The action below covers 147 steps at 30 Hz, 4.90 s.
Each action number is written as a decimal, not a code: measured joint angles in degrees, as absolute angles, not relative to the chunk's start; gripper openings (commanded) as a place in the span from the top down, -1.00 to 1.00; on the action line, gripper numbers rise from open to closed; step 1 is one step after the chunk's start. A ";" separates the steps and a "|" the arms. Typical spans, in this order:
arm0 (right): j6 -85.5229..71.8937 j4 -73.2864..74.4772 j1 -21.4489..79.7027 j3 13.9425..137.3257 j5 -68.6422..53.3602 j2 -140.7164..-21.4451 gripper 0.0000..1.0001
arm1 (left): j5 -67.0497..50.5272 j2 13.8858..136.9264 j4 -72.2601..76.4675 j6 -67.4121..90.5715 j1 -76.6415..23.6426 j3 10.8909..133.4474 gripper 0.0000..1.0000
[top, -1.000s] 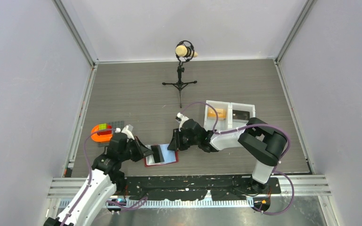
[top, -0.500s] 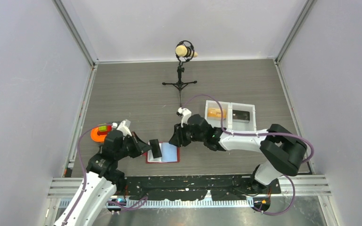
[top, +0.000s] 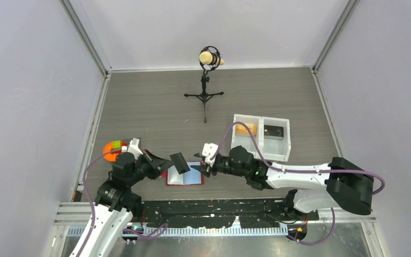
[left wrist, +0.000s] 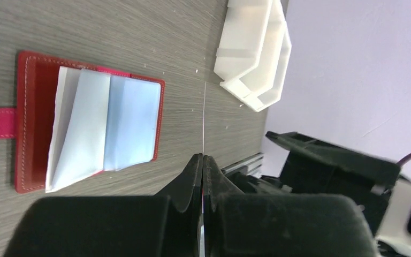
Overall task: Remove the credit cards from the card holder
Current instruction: Place the credit card in the storage box.
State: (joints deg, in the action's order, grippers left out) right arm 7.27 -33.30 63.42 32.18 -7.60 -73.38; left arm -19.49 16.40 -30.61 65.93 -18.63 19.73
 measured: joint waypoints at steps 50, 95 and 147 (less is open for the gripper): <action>36.51 -37.01 75.48 30.63 8.21 -80.62 0.89 | -21.89 10.96 -22.11 85.38 -18.63 11.18 -0.29; 19.05 20.51 48.51 57.01 -57.87 -85.43 0.90 | -42.76 34.79 -25.52 24.08 -25.93 36.12 -0.04; -38.04 -44.75 41.34 24.73 -24.56 -72.71 -0.07 | -5.41 29.30 2.81 58.02 -31.73 18.70 1.00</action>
